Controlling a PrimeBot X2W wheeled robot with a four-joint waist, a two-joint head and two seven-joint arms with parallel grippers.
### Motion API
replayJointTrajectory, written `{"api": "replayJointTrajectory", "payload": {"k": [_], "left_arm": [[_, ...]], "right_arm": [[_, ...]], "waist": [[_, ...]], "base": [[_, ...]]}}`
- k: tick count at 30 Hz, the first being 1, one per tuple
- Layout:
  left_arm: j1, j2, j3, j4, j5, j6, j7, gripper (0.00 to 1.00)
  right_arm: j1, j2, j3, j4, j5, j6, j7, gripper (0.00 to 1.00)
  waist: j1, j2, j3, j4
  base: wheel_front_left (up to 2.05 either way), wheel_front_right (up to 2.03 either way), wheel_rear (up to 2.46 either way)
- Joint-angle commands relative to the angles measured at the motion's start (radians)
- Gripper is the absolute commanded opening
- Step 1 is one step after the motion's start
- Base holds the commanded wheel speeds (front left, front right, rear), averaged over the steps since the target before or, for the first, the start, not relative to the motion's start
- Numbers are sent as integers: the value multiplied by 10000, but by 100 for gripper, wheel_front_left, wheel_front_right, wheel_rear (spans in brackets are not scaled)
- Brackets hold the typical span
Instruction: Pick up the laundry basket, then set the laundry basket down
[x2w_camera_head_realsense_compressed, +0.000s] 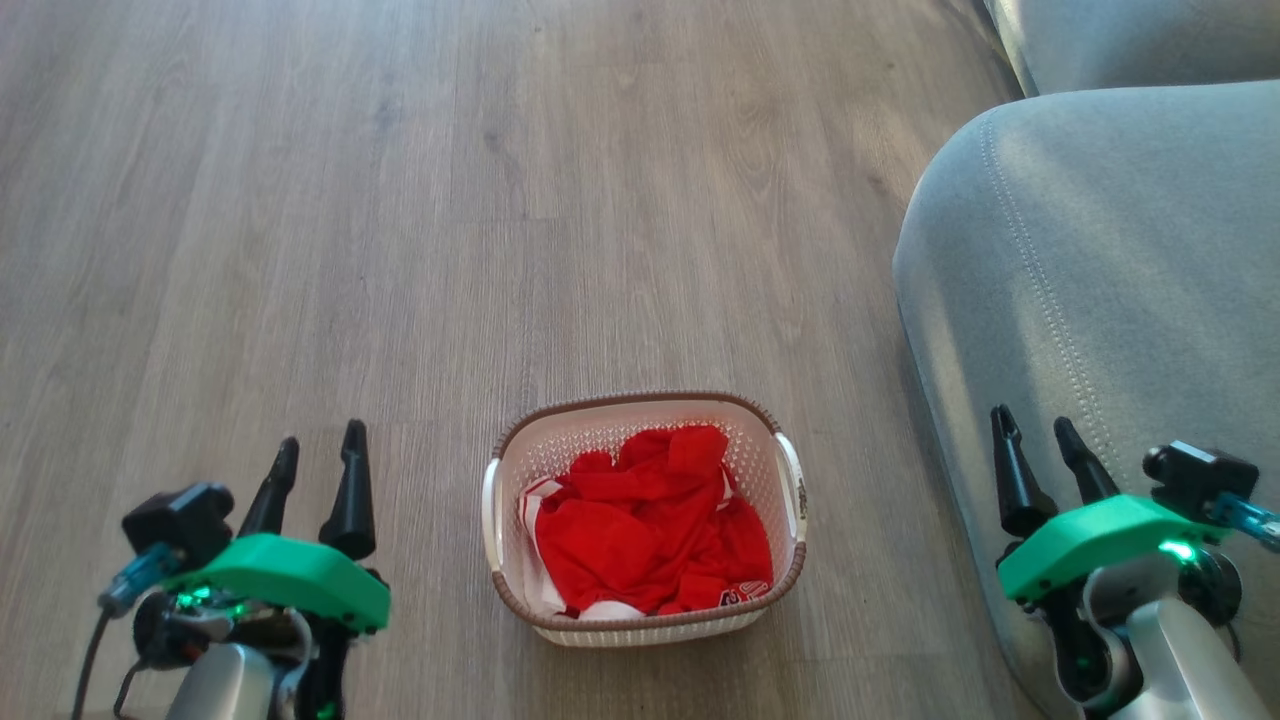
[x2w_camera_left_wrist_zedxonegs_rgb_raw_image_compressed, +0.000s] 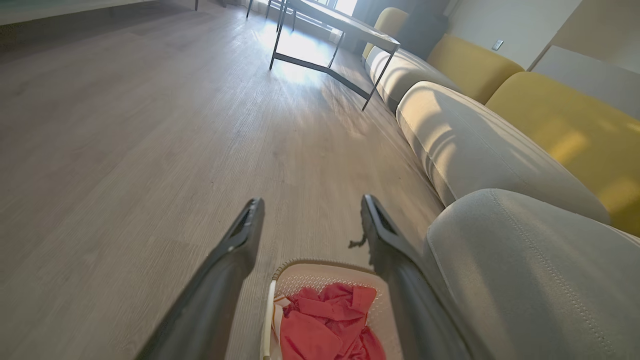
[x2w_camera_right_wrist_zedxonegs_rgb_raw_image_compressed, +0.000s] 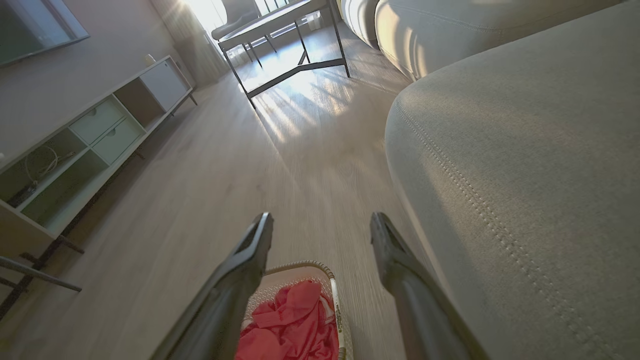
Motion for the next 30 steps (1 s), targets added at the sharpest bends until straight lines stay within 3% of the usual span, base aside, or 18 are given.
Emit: {"api": "replayJointTrajectory", "payload": {"k": [1, 30], "left_arm": [[-563, 229, 113, -260, 388, 39, -147, 100], [-831, 424, -568, 226, 3245, 106, -958, 100]], "right_arm": [[-616, -284, 187, -251, -357, -9, -166, 100], [-797, -462, 731, 426, -3070, -12, -985, 100]], "waist": [[0, 0, 0, 5], [-1, 0, 9, -19]], "base": [[0, 0, 0], [0, 0, 0]]}}
